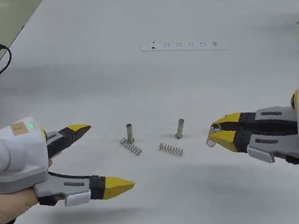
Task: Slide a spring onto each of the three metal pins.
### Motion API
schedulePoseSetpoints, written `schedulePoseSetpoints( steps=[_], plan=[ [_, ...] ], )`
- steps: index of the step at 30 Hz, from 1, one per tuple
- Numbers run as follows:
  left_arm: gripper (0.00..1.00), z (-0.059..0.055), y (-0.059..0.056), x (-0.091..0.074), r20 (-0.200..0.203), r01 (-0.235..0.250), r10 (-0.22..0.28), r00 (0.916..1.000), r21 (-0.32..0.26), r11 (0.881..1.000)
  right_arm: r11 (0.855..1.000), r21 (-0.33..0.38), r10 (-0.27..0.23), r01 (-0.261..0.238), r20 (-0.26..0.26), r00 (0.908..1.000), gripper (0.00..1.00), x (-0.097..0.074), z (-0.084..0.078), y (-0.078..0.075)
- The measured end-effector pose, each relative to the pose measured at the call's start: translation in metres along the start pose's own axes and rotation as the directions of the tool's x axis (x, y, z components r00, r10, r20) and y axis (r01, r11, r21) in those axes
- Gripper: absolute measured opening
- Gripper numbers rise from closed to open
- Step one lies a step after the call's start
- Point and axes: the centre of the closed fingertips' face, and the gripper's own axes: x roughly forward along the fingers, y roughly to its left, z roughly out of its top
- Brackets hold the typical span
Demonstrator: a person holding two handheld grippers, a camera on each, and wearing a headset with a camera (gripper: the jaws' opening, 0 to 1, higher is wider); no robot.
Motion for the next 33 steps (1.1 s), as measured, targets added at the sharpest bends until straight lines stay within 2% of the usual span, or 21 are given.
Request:
schedulePoseSetpoints(
  steps=[7,13,24,33],
  plan=[
    [0.98,-0.002,0.004,-0.003,-0.006,-0.015,0.015,0.9999,-0.006,1.0,0.999,0.025,-0.036,0.036,-0.005,0.9994,0.08,-0.006,-0.007,-0.013],
    [0.98,-0.001,0.005,-0.005,-0.007,-0.022,0.022,0.9997,-0.008,1.0,0.998,0.037,-0.049,0.05,-0.021,0.9986,0.08,-0.008,-0.016,-0.018],
    [0.98,-0.001,0.005,-0.005,-0.005,-0.027,0.027,0.9996,-0.016,0.999,0.998,0.06,-0.032,0.036,-0.063,0.9975,0.08,-0.003,-0.038,-0.011],
    [0.98,-0.004,0.004,-0.006,-0.015,-0.027,0.027,0.9995,-0.017,0.999,0.992,0.083,-0.089,0.095,-0.074,0.9933,0.08,-0.011,-0.044,-0.032]
  ],
)
